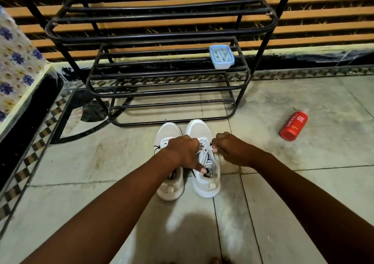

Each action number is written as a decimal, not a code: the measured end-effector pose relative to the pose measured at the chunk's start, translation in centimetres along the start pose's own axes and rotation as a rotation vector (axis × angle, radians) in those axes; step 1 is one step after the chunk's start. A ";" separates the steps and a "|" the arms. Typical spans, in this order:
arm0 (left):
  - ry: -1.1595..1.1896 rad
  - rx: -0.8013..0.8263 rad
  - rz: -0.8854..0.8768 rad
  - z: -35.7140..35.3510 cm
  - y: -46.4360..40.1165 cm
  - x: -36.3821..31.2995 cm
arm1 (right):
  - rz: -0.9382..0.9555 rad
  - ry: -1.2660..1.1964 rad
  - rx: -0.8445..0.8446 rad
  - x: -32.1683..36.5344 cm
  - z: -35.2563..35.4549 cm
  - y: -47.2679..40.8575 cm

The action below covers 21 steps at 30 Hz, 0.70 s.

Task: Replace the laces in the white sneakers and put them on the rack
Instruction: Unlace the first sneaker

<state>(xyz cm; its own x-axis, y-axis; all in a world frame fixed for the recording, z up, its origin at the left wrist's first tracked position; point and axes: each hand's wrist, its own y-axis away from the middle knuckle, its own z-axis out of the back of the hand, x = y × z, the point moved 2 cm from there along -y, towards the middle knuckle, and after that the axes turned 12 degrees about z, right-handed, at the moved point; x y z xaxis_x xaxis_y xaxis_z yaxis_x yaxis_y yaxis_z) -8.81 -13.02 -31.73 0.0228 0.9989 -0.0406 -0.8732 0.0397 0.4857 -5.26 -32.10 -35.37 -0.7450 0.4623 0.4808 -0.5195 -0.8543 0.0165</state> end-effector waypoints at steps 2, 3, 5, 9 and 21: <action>0.015 0.023 0.009 0.1 0.1 0.0 | 0.006 -0.025 -0.032 -0.2 0.2 0.3; 0.023 0.032 0.012 0.2 0.1 -0.1 | -0.010 -0.009 -0.089 -0.3 0.3 0.4; 0.045 0.050 0.021 0.4 -0.1 -0.3 | -0.055 0.121 -0.253 -0.3 0.3 0.5; -0.049 -0.012 0.018 0.1 -0.2 -0.6 | -0.198 0.167 -0.506 0.8 -0.3 0.1; -0.032 -0.056 0.054 0.0 0.8 -3.1 | -0.428 -0.549 -0.689 -0.2 -2.1 2.1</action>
<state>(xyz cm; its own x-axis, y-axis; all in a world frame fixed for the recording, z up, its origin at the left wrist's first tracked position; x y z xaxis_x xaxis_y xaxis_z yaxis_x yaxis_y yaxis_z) -9.61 -16.08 -31.24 -0.0106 0.9999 0.0129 -0.8994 -0.0152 0.4368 -7.14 -33.51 -37.30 -0.2289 0.3773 0.8973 -0.9612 -0.2335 -0.1470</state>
